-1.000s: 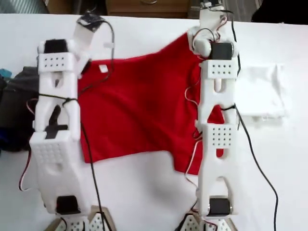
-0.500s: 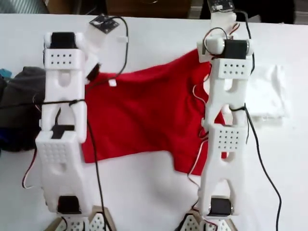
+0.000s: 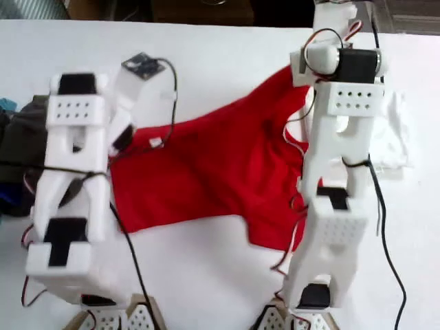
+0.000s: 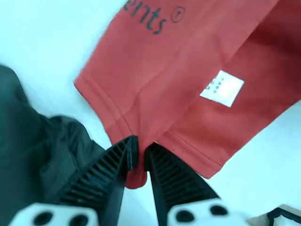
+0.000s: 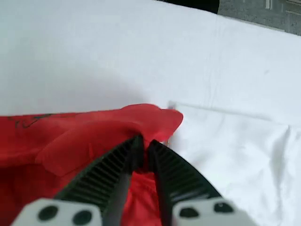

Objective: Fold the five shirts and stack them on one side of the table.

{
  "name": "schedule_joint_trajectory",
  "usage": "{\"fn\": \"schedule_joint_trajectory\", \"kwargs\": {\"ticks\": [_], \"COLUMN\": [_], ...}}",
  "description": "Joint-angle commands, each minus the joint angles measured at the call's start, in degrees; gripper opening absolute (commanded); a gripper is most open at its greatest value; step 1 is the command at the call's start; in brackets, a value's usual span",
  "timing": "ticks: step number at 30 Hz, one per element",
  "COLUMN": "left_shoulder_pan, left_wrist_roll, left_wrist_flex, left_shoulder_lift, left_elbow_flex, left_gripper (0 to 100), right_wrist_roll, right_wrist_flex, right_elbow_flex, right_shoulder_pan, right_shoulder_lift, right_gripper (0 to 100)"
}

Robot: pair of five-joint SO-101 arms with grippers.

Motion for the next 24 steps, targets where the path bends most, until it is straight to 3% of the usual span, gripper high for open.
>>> {"fn": "schedule_joint_trajectory", "kwargs": {"ticks": [1,14,24], "left_shoulder_pan": [-0.44,-0.44,-0.53], "left_wrist_roll": [-1.41,-2.02,-3.96], "left_wrist_flex": [-4.31,-8.18,-5.8], "left_shoulder_lift": [-7.56,-14.42,-14.51], "left_elbow_flex": [10.15,25.36,30.99], "left_gripper": [3,3,3], "right_wrist_roll": [0.44,4.84,11.6], "right_wrist_flex": [0.66,-20.62,-20.44], "right_elbow_flex": [16.88,72.26,88.53], "right_shoulder_pan": [-2.15,-0.13,6.37], "right_shoulder_lift": [-15.87,-44.62,-58.24], "right_gripper": [2.0,2.0,2.0]}}
